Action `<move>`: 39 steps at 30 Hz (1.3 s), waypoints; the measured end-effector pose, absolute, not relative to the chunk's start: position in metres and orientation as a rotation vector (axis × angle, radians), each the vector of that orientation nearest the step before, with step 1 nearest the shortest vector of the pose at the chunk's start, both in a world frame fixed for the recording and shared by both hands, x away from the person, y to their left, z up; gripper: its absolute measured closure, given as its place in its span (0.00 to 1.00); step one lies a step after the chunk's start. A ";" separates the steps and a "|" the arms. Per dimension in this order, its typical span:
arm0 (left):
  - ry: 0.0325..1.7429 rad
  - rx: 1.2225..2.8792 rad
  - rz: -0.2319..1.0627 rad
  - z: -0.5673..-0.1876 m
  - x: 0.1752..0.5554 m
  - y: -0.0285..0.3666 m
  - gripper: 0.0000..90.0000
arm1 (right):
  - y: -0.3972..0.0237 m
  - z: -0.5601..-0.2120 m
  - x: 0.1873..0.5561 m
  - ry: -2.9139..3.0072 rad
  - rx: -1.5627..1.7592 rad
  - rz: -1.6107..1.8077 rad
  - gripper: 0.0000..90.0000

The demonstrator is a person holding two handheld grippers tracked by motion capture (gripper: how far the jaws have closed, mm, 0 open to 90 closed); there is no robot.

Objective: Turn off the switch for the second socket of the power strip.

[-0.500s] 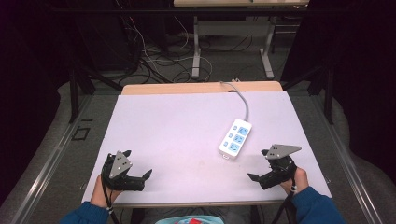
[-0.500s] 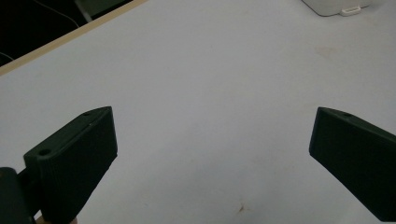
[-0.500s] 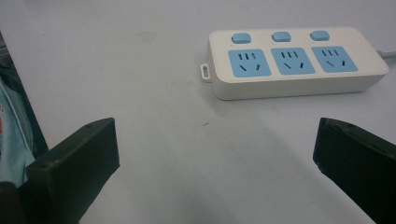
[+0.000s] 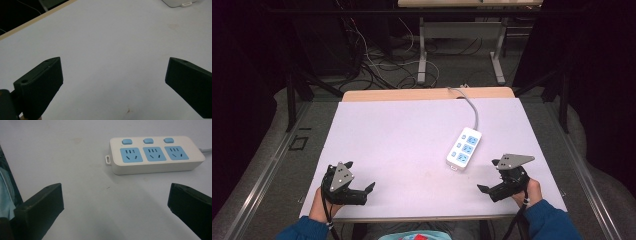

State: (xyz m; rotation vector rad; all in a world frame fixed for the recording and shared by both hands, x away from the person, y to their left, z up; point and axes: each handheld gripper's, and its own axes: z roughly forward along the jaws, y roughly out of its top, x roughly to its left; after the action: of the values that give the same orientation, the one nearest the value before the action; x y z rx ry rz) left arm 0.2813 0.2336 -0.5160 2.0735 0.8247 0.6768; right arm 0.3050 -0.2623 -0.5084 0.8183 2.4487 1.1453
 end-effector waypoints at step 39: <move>0.813 2.097 0.677 -0.517 0.282 0.231 0.02 | -0.254 -0.499 0.324 2.414 0.830 1.087 0.00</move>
State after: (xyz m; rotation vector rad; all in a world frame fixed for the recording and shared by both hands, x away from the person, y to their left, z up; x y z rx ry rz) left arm 0.2822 0.2309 -0.5169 2.0966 0.8131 0.6767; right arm 0.3239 -0.2539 -0.4995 0.8296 2.4136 1.0872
